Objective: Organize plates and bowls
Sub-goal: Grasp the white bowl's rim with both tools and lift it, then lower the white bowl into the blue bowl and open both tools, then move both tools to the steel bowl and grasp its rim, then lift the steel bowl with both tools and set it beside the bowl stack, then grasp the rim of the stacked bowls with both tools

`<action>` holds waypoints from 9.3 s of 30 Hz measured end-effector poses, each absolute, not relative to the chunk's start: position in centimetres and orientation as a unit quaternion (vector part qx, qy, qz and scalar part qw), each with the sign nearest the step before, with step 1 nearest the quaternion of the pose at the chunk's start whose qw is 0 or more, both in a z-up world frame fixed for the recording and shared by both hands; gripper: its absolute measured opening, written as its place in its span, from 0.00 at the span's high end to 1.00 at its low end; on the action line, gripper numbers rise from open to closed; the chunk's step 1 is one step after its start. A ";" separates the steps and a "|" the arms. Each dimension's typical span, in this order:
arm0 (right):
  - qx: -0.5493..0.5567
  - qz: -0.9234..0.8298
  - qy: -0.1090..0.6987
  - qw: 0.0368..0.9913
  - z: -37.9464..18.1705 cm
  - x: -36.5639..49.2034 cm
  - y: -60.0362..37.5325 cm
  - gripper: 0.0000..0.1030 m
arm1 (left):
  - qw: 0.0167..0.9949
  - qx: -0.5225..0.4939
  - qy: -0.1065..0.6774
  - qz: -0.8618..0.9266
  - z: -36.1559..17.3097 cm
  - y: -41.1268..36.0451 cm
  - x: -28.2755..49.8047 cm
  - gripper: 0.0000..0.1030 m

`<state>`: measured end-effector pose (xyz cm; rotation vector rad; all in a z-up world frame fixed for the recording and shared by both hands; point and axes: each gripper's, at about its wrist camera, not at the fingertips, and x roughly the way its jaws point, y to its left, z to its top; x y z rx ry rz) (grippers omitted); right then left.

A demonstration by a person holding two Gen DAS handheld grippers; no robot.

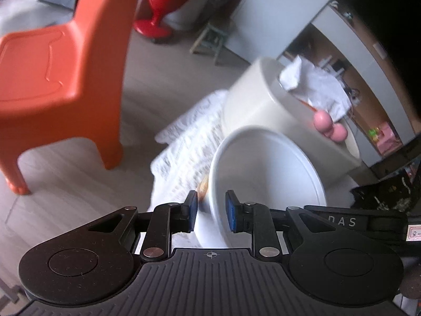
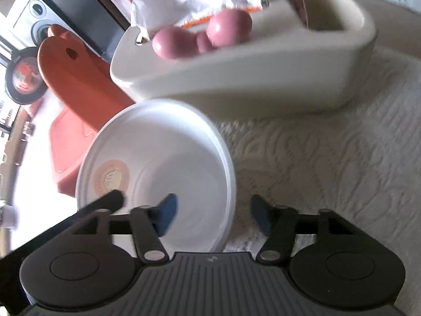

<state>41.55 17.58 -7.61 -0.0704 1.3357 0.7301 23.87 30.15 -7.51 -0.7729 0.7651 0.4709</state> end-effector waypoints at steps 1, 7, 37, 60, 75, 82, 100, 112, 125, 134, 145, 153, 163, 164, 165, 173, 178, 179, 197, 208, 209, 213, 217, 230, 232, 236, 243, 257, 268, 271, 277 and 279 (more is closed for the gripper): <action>-0.030 0.334 0.604 0.723 -7.5 41.5 17.4 0.46 | 0.830 -0.365 0.362 0.216 -7.5 29.9 24.1 0.75; -0.033 0.322 0.587 0.742 -5.9 41.6 13.8 0.46 | 0.842 -0.359 0.368 0.165 -7.0 27.1 25.8 0.74; 0.077 0.257 0.556 0.787 -5.4 44.1 -9.2 0.52 | 0.846 -0.297 0.441 0.036 -4.1 10.2 35.7 0.73; 0.039 0.276 0.474 0.835 -1.6 27.1 -19.2 0.45 | 0.852 -0.275 0.446 -0.019 -3.1 1.7 22.9 0.76; 0.039 0.267 0.469 0.841 0.2 26.4 -19.3 0.44 | 0.876 -0.251 0.412 -0.004 0.3 0.9 20.1 0.75; 0.034 0.253 0.473 0.843 0.0 26.4 -19.3 0.42 | 0.872 -0.278 0.402 -0.035 0.8 1.4 19.2 0.75; -0.001 0.224 0.426 0.877 2.5 25.2 -18.8 0.36 | 0.876 -0.303 0.376 -0.007 0.9 4.8 17.6 0.75; -0.044 0.308 0.412 0.857 5.7 24.4 -10.3 0.34 | 0.862 -0.308 0.354 0.194 -1.5 14.5 12.1 0.75; -0.172 0.277 0.509 0.797 -2.3 29.3 3.1 0.34 | 0.849 -0.334 0.368 0.180 -5.4 16.3 10.5 0.70; -0.183 0.242 0.564 0.768 -6.7 31.9 5.6 0.34 | 0.836 -0.395 0.359 0.125 -7.0 17.0 10.3 0.70; -0.179 0.251 0.587 0.749 -8.4 31.4 6.2 0.31 | 0.823 -0.419 0.371 0.098 -8.2 17.1 11.2 0.73; -0.176 0.254 0.585 0.750 -8.4 31.5 6.0 0.30 | 0.837 -0.389 0.368 0.115 -7.0 16.4 10.9 0.76; -0.162 0.255 0.581 0.756 -7.5 31.1 5.4 0.30 | 0.839 -0.401 0.345 0.129 -4.6 18.8 8.8 0.76; -0.163 0.256 0.579 0.757 -7.4 31.0 5.3 0.30 | 0.837 -0.400 0.351 0.130 -4.8 18.8 9.1 0.76; -0.163 0.257 0.578 0.757 -7.4 31.0 5.3 0.30 | 0.835 -0.399 0.356 0.129 -5.0 18.7 9.4 0.76; -0.164 0.259 0.577 0.757 -7.4 30.9 5.4 0.30 | 0.836 -0.385 0.374 0.114 -5.7 16.9 10.9 0.76; -0.168 0.259 0.575 0.758 -7.4 30.7 5.4 0.29 | 0.849 -0.334 0.387 0.137 -5.1 15.6 11.5 0.76; -0.169 0.260 0.574 0.758 -7.4 30.7 5.4 0.29 | 0.848 -0.325 0.392 0.149 -5.2 15.4 11.6 0.72; -0.166 0.259 0.589 0.747 -8.0 31.1 5.7 0.22 | 0.802 -0.409 0.423 0.102 -9.9 16.1 13.7 0.56; -0.136 0.248 0.614 0.737 -7.8 30.5 6.7 0.22 | 0.800 -0.420 0.418 0.101 -9.9 19.2 13.6 0.56; -0.138 0.249 0.614 0.736 -7.8 30.3 7.0 0.22 | 0.799 -0.423 0.416 0.102 -9.9 19.5 13.4 0.56; -0.126 0.255 0.622 0.729 -7.5 29.8 7.4 0.22 | 0.799 -0.424 0.411 0.116 -9.7 20.5 12.8 0.56; -0.133 0.261 0.621 0.727 -7.7 29.2 7.9 0.22 | 0.801 -0.421 0.408 0.121 -9.5 21.0 12.7 0.56; -0.158 0.272 0.514 0.798 -3.2 27.9 6.2 0.22 | 0.855 -0.343 0.342 0.183 -4.5 20.2 11.4 0.56; -0.152 0.285 0.481 0.815 -1.5 27.6 5.1 0.22 | 0.862 -0.342 0.327 0.179 -3.3 20.0 11.1 0.56; -0.134 0.307 0.420 0.843 1.6 26.3 2.0 0.21 | 0.873 -0.341 0.316 0.145 -1.3 18.3 11.1 0.56; -0.128 0.297 0.358 0.876 4.9 24.6 -5.1 0.18 | 0.888 -0.314 0.333 0.049 0.7 11.8 13.6 0.56; -0.082 0.220 0.370 0.899 1.3 25.0 -17.6 0.16 | 0.898 -0.232 0.374 0.013 -0.3 2.2 18.6 0.56; -0.022 0.217 0.431 0.875 -4.0 27.3 -20.2 0.16 | 0.890 -0.215 0.401 0.041 -2.5 1.6 20.5 0.56; -0.003 0.221 0.447 0.867 -5.1 27.7 -20.5 0.16 | 0.885 -0.223 0.408 0.036 -3.2 1.7 20.9 0.54; 0.033 0.227 0.472 0.851 -6.2 28.2 -20.9 0.16 | 0.867 -0.286 0.408 -0.011 -3.9 3.1 20.6 0.56; 0.042 0.234 0.477 0.846 -6.3 28.1 -20.9 0.16 | 0.862 -0.298 0.410 -0.012 -4.1 3.5 20.7 0.56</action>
